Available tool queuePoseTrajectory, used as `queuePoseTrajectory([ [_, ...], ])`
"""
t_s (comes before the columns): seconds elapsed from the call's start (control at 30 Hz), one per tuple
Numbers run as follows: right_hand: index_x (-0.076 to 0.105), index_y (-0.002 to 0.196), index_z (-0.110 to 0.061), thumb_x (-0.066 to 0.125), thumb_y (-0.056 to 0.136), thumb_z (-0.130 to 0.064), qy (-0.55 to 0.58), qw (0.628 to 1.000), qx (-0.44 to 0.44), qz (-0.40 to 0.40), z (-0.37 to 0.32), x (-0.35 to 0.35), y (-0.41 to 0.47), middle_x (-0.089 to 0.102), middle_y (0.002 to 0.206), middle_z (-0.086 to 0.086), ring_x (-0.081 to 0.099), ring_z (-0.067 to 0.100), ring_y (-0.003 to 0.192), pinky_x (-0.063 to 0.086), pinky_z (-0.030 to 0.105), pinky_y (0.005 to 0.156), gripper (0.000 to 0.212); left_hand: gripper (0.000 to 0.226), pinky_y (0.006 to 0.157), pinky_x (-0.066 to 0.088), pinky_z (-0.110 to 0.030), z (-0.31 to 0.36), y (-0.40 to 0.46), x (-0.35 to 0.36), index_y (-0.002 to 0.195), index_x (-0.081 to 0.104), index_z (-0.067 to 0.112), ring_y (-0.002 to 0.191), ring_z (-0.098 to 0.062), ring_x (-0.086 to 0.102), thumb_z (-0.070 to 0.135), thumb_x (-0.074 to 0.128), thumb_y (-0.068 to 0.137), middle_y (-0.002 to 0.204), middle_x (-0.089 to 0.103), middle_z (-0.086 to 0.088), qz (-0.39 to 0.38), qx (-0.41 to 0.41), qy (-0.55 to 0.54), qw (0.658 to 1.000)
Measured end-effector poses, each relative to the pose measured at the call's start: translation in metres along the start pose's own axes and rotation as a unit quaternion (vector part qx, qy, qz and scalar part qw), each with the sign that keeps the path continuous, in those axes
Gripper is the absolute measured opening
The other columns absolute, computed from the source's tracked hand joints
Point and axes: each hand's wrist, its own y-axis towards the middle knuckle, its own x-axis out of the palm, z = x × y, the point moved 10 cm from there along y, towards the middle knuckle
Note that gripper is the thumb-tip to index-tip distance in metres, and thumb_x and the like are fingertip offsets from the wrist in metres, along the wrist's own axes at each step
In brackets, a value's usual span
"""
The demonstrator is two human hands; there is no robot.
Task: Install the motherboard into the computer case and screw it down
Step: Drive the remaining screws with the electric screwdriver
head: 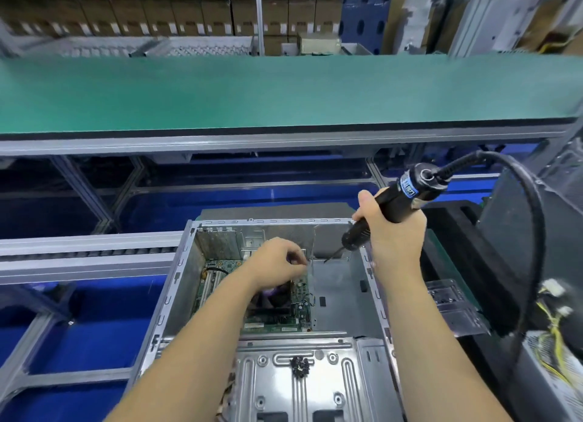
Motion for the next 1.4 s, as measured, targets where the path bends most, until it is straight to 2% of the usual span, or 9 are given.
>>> queuePoseTrajectory([
  [0.07,0.061,0.075,0.004,0.075,0.069,-0.050,0.009,1.000,-0.005,0.019,-0.005,-0.011,-0.008,0.068,0.070,0.017,0.062,0.018,0.062,0.054,0.028,0.063,0.056,0.001,0.059,0.054,-0.027,0.024,-0.031,0.003,0.081,0.076,0.032,0.062,-0.002,0.059,0.033,0.075,0.080,0.073,0.069,0.016,-0.082,0.030,-0.045,0.995],
  [0.2,0.063,0.069,-0.006,0.074,0.070,-0.048,0.024,0.999,-0.013,0.030,-0.012,-0.028,-0.029,0.069,0.063,0.003,0.063,0.010,0.058,0.049,0.014,0.058,0.044,0.014,0.058,0.042,-0.010,0.046,-0.093,0.038,0.093,0.077,0.029,0.058,0.003,0.053,0.035,0.079,0.080,0.066,0.063,0.020,-0.231,0.085,-0.009,0.969],
  [0.43,0.065,0.071,-0.010,0.074,0.068,-0.050,0.019,0.999,-0.018,0.025,-0.022,-0.032,-0.050,0.072,0.066,0.000,0.066,0.006,0.061,0.049,0.009,0.060,0.041,0.016,0.061,0.043,-0.008,0.048,-0.115,0.035,0.101,0.077,0.030,0.065,0.009,0.060,0.026,0.076,0.085,0.082,0.069,0.026,-0.213,0.070,0.022,0.974],
  [0.6,0.066,0.076,-0.004,0.074,0.068,-0.052,0.006,1.000,-0.018,0.022,-0.023,-0.028,-0.059,0.072,0.067,0.001,0.066,0.007,0.061,0.049,0.024,0.066,0.050,0.017,0.077,0.051,-0.017,0.049,-0.119,0.035,0.100,0.077,0.025,0.080,0.002,0.066,0.019,0.076,0.085,0.091,0.072,0.017,-0.177,0.080,0.062,0.979],
  [0.73,0.065,0.073,-0.006,0.074,0.067,-0.053,0.017,1.000,-0.019,0.019,-0.028,-0.024,-0.066,0.072,0.065,0.001,0.065,0.008,0.060,0.049,0.013,0.063,0.048,0.008,0.068,0.046,-0.013,0.054,-0.121,0.031,0.092,0.074,0.020,0.073,0.001,0.061,0.017,0.075,0.085,0.087,0.069,0.011,-0.148,0.098,0.072,0.982],
  [0.93,0.067,0.073,-0.008,0.073,0.067,-0.053,0.016,1.000,-0.021,0.015,-0.034,-0.021,-0.072,0.072,0.066,0.000,0.066,0.006,0.063,0.049,0.017,0.065,0.046,0.016,0.069,0.048,-0.010,0.060,-0.124,0.036,0.102,0.077,0.017,0.077,-0.001,0.063,0.017,0.072,0.087,0.098,0.072,0.006,-0.150,0.121,0.076,0.978],
  [1.17,0.067,0.072,-0.017,0.075,0.071,-0.048,0.023,0.999,-0.026,0.026,-0.040,-0.029,-0.070,0.071,0.066,0.005,0.068,0.016,0.066,0.055,0.030,0.072,0.032,0.006,0.066,0.050,-0.014,0.056,-0.120,0.035,0.090,0.076,0.015,0.070,0.001,0.064,0.017,0.076,0.084,0.082,0.072,0.009,-0.134,0.111,0.051,0.983],
  [1.27,0.067,0.072,-0.016,0.075,0.071,-0.050,0.033,0.998,-0.040,0.039,-0.046,-0.035,-0.070,0.071,0.065,0.002,0.068,0.010,0.063,0.052,0.013,0.064,0.035,0.003,0.056,0.045,-0.011,0.054,-0.117,0.038,0.087,0.075,0.018,0.058,0.006,0.059,0.019,0.077,0.083,0.067,0.067,0.017,-0.152,0.097,0.042,0.983],
  [1.4,0.070,0.066,-0.026,0.075,0.070,-0.052,0.040,0.997,-0.030,0.052,-0.049,-0.042,-0.070,0.072,0.066,0.001,0.069,0.010,0.065,0.051,0.011,0.065,0.027,0.004,0.061,0.045,-0.013,0.053,-0.112,0.026,0.081,0.074,0.026,0.064,0.003,0.062,0.027,0.075,0.085,0.073,0.068,0.019,-0.114,0.096,0.007,0.989],
])
